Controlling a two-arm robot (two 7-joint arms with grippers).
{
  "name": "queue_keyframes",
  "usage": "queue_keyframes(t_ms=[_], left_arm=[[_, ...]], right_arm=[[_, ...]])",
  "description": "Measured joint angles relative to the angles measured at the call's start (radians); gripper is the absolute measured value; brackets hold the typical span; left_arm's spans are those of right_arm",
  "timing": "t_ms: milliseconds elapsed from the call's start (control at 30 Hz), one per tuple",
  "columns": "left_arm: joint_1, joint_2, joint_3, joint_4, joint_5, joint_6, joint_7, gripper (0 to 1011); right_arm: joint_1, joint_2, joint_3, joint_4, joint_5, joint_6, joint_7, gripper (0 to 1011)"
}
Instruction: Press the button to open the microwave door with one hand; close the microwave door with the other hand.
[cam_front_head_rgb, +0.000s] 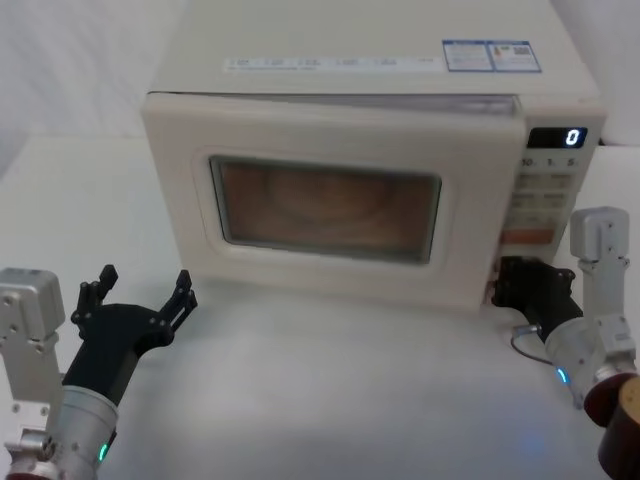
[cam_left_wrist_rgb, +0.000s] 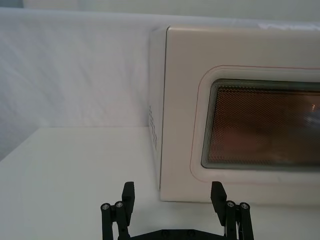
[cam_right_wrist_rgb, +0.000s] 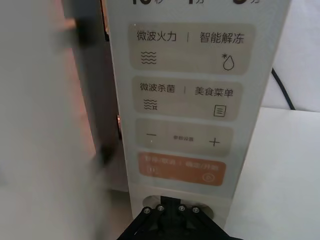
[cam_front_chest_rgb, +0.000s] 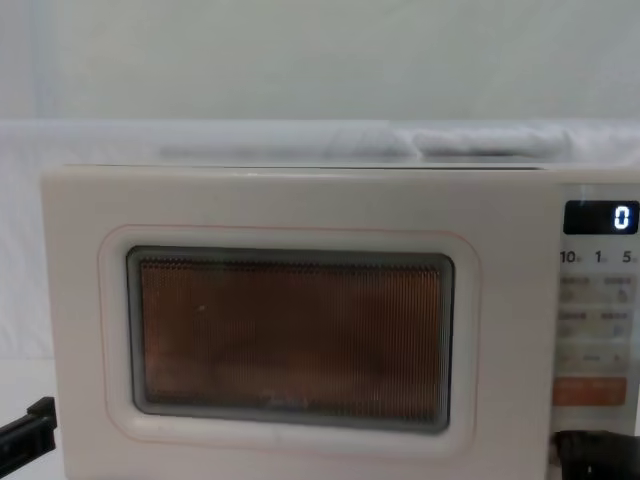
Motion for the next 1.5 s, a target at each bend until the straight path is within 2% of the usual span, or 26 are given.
queue_keyframes(t_ms=[333,1500], left_arm=[[0.000,0.000,0.000,0.000,0.000,0.000,0.000,1001],[0.000,0.000,0.000,0.000,0.000,0.000,0.000,1001]], right_arm=[[0.003,-0.001,-0.001,0.003,-0.001,-0.003,0.002,0],[-0.056,0.002,0.000,-0.061,-0.008,0.010,-0.001,0]])
